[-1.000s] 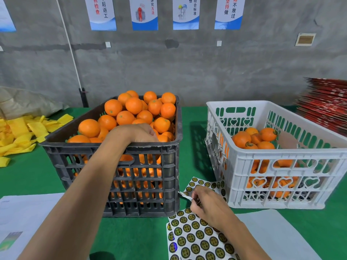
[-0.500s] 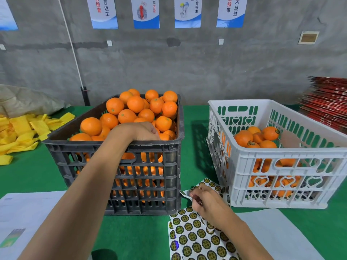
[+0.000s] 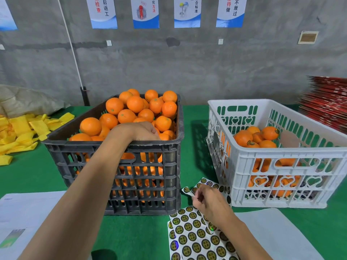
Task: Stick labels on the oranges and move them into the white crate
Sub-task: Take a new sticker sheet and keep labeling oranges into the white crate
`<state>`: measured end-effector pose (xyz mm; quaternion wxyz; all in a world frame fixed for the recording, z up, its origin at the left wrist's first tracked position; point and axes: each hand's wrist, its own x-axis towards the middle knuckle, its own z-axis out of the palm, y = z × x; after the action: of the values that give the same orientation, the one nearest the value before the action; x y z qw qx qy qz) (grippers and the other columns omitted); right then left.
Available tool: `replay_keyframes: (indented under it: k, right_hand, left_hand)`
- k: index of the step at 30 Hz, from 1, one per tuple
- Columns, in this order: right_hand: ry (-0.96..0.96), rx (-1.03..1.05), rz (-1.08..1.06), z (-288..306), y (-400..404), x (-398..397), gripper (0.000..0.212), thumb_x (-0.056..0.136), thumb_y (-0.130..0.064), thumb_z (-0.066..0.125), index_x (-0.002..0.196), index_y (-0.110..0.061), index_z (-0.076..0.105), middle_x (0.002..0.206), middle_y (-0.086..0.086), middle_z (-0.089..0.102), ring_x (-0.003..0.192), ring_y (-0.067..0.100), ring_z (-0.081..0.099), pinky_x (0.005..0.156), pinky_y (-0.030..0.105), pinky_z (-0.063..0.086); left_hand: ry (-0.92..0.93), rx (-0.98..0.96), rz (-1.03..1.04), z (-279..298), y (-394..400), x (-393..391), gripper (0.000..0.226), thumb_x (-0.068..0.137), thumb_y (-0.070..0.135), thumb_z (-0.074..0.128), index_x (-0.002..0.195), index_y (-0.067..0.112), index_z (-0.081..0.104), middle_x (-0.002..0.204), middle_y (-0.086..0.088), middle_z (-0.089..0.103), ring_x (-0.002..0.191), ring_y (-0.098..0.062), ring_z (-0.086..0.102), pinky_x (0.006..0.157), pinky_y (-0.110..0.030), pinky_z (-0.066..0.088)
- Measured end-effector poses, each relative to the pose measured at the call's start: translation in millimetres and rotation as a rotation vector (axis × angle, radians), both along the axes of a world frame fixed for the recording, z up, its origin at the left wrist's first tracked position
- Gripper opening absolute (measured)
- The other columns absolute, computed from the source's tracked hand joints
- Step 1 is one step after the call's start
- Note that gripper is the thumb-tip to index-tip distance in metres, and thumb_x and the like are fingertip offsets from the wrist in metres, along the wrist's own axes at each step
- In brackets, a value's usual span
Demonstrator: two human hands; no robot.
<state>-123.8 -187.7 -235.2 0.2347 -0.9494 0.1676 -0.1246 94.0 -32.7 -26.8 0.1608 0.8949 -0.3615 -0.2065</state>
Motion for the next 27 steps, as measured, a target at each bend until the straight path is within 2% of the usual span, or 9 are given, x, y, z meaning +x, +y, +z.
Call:
replay_keyframes:
  k: [3, 6, 10, 12, 14, 16, 21, 24, 27]
  right_hand:
    - [-0.026, 0.005, -0.014, -2, -2, 1, 0.018, 0.099, -0.028, 0.061, 0.084, -0.022, 0.053, 0.076, -0.004, 0.062, 0.068, 0.012, 0.060, 0.066, 0.034, 0.055]
    - [-0.039, 0.008, -0.029, -4, -3, 3, 0.022, 0.097, -0.037, 0.066, 0.083, -0.025, 0.053, 0.076, -0.006, 0.062, 0.066, 0.007, 0.060, 0.065, 0.025, 0.053]
    - [-0.029, -0.144, -0.067, -8, -2, 4, 0.023, 0.099, -0.046, 0.060, 0.086, -0.031, 0.049, 0.071, -0.009, 0.059, 0.061, 0.003, 0.057, 0.057, 0.018, 0.043]
    - [-0.022, -0.264, -0.036, -10, -2, 4, 0.021, 0.101, -0.048, 0.055, 0.090, -0.031, 0.051, 0.080, -0.012, 0.058, 0.065, 0.003, 0.054, 0.059, 0.019, 0.039]
    - [-0.029, -0.329, 0.021, -11, -2, 4, 0.019, 0.103, -0.049, 0.051, 0.095, -0.032, 0.055, 0.091, -0.015, 0.050, 0.075, 0.003, 0.048, 0.064, 0.020, 0.036]
    - [-0.002, -0.299, 0.041, -9, -2, 3, 0.021, 0.102, -0.052, 0.051, 0.094, -0.033, 0.053, 0.091, -0.016, 0.044, 0.078, 0.002, 0.047, 0.067, 0.018, 0.036]
    - [0.130, -0.236, 0.036, 0, 0, 1, 0.030, 0.098, -0.060, 0.052, 0.093, -0.030, 0.057, 0.079, -0.007, 0.061, 0.073, 0.008, 0.060, 0.071, 0.025, 0.051]
    - [0.198, -0.248, 0.045, 7, -1, 1, 0.036, 0.098, -0.062, 0.050, 0.095, -0.027, 0.059, 0.070, -0.005, 0.056, 0.069, 0.010, 0.058, 0.070, 0.027, 0.050]
    - [0.168, -0.113, 0.065, 11, -2, -1, 0.038, 0.095, -0.063, 0.055, 0.089, -0.026, 0.061, 0.068, -0.004, 0.060, 0.063, 0.004, 0.054, 0.068, 0.025, 0.049]
  left_hand:
    - [0.007, -0.012, 0.002, 0, 1, 1, 0.026, 0.087, 0.039, 0.076, 0.104, 0.019, 0.076, 0.110, -0.001, 0.074, 0.106, -0.022, 0.069, 0.095, -0.041, 0.058]
    - [0.006, -0.012, 0.001, -1, 0, 1, 0.023, 0.087, 0.038, 0.076, 0.102, 0.021, 0.075, 0.109, 0.000, 0.073, 0.105, -0.022, 0.069, 0.095, -0.041, 0.057]
    - [0.010, -0.016, 0.003, -1, 0, 0, 0.021, 0.088, 0.037, 0.075, 0.101, 0.021, 0.075, 0.109, 0.000, 0.073, 0.107, -0.023, 0.069, 0.096, -0.042, 0.057]
    - [0.009, -0.016, 0.003, 0, 1, -1, 0.025, 0.088, 0.037, 0.075, 0.105, 0.018, 0.075, 0.111, -0.002, 0.073, 0.108, -0.024, 0.068, 0.097, -0.043, 0.056]
    - [0.005, -0.020, 0.005, 0, 1, -2, 0.026, 0.088, 0.037, 0.075, 0.107, 0.017, 0.075, 0.113, -0.003, 0.073, 0.108, -0.024, 0.068, 0.097, -0.043, 0.056]
    - [0.006, -0.022, 0.000, 0, 0, -2, 0.022, 0.089, 0.036, 0.075, 0.103, 0.019, 0.075, 0.112, -0.003, 0.073, 0.108, -0.024, 0.068, 0.097, -0.042, 0.056]
    - [-0.008, -0.006, -0.008, -1, -1, 0, 0.019, 0.090, 0.035, 0.074, 0.103, 0.021, 0.074, 0.114, -0.002, 0.071, 0.108, -0.021, 0.067, 0.095, -0.038, 0.056]
    - [-0.003, -0.007, -0.009, 0, 0, 0, 0.021, 0.090, 0.035, 0.074, 0.105, 0.020, 0.075, 0.114, -0.002, 0.072, 0.108, -0.022, 0.067, 0.097, -0.039, 0.056]
    - [-0.001, -0.008, -0.003, -1, -2, 2, 0.022, 0.089, 0.036, 0.075, 0.104, 0.019, 0.075, 0.111, -0.001, 0.072, 0.107, -0.022, 0.067, 0.095, -0.039, 0.057]
